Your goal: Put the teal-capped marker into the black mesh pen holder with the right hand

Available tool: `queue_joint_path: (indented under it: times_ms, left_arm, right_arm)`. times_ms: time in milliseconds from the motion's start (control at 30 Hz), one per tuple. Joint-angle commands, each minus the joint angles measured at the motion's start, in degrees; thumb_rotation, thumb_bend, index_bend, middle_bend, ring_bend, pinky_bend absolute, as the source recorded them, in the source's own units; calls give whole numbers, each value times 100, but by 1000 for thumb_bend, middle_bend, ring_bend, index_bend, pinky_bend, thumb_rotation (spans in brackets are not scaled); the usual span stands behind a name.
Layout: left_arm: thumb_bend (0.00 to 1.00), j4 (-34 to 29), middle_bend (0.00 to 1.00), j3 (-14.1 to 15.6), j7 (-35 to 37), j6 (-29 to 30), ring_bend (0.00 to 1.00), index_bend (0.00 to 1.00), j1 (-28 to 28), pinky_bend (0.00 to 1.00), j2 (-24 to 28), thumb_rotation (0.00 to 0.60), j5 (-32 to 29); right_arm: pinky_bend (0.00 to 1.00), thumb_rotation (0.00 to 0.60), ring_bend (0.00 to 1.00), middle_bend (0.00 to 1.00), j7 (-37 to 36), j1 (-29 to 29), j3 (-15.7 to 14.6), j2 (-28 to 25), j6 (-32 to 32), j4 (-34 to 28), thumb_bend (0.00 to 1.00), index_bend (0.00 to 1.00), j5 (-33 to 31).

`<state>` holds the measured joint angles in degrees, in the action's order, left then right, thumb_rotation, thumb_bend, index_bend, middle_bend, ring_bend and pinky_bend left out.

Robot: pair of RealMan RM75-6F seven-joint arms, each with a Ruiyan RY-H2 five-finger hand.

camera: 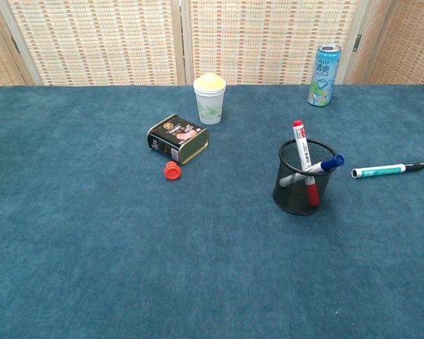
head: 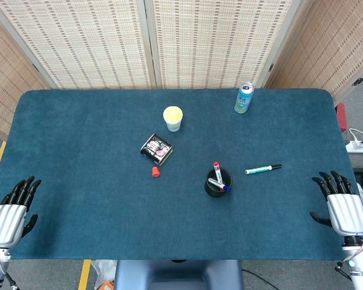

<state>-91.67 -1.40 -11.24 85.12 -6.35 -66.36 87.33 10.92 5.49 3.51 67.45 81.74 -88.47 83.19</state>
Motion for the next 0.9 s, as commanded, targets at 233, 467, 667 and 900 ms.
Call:
queue_joint_path:
  times_ms: [233,467,667,900]
  left_arm:
    - [302,-56,0,16,3,-99,50,21,-23,268,44,600,-32]
    - [302,-57,0,16,-35,-240,50,21,-66,269,34,600,-125]
    - [302,-87,0,47,-84,-251,50,21,-75,270,28,600,-74]
    - [302,-94,0,73,-127,-291,50,21,-92,270,13,600,-53]
  right_arm:
    - [218,600,169,206,50,186,144,406,8,677,0,296,64]
    - [246,600,206,243,-532,790,353,1008,-611,1915,0,421,73]
    - [241,600,206,243,-838,1203,396,1535,-869,2827,0,435,204]
    - [224,600,203,243,-1124,1530,344,2102,-1093,3651,0,436,291]
